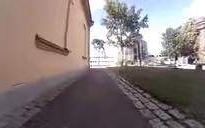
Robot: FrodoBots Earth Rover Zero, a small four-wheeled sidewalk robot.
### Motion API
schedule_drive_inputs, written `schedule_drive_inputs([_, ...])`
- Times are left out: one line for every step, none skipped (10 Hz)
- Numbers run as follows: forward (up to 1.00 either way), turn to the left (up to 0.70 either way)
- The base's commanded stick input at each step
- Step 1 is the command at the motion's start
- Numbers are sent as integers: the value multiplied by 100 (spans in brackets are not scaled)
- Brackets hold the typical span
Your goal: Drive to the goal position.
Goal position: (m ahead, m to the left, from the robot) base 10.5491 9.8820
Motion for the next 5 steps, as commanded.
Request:
schedule_drive_inputs([100,0])
schedule_drive_inputs([100,0])
schedule_drive_inputs([100,0])
schedule_drive_inputs([100,0])
schedule_drive_inputs([100,0])
